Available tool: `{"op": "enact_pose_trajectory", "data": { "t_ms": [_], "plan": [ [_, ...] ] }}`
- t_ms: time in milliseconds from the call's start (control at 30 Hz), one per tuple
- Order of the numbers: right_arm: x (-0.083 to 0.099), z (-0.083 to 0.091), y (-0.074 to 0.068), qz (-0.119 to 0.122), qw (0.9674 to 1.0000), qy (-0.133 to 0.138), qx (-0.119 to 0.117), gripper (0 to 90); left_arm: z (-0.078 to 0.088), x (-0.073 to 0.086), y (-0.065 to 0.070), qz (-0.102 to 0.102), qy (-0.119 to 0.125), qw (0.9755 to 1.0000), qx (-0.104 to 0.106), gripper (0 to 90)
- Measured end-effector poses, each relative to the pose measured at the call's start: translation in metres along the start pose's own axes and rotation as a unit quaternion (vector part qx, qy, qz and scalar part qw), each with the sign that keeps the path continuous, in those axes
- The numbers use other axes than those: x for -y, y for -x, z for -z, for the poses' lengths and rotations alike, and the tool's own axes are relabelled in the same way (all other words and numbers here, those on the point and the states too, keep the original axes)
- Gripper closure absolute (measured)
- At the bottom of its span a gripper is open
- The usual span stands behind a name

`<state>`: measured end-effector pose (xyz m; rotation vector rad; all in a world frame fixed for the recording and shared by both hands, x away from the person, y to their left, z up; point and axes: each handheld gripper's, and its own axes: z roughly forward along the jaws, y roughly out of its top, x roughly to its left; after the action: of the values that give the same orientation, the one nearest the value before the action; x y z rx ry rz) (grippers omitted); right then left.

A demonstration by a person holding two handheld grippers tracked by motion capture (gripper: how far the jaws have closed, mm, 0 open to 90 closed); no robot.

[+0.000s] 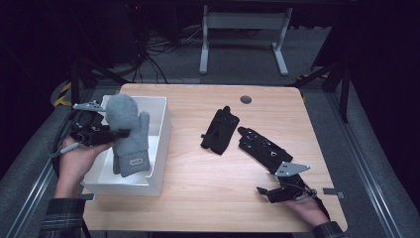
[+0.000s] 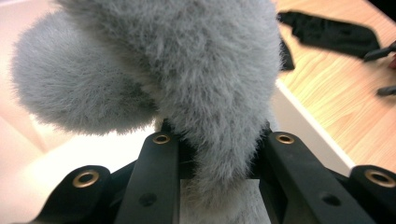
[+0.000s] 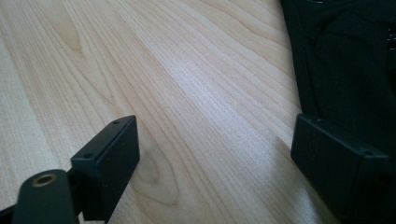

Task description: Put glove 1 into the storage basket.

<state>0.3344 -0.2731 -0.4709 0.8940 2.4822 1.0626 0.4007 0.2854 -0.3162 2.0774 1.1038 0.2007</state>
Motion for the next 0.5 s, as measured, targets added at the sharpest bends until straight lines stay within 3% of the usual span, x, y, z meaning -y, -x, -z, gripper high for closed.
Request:
{"op": "enact_pose_trajectory", "data": {
  "t_ms": [400,500],
  "plan": [
    [0.000,0.000,0.000,0.000,1.0000,0.000,0.000,16.2,-0.056,0.014,-0.022,0.018,-0.061,0.9980,0.004,73.7],
    [0.000,0.000,0.000,0.000,1.0000,0.000,0.000,16.1,-0.073,0.014,-0.032,0.026,-0.079,0.9965,-0.006,71.8]
  ]
}}
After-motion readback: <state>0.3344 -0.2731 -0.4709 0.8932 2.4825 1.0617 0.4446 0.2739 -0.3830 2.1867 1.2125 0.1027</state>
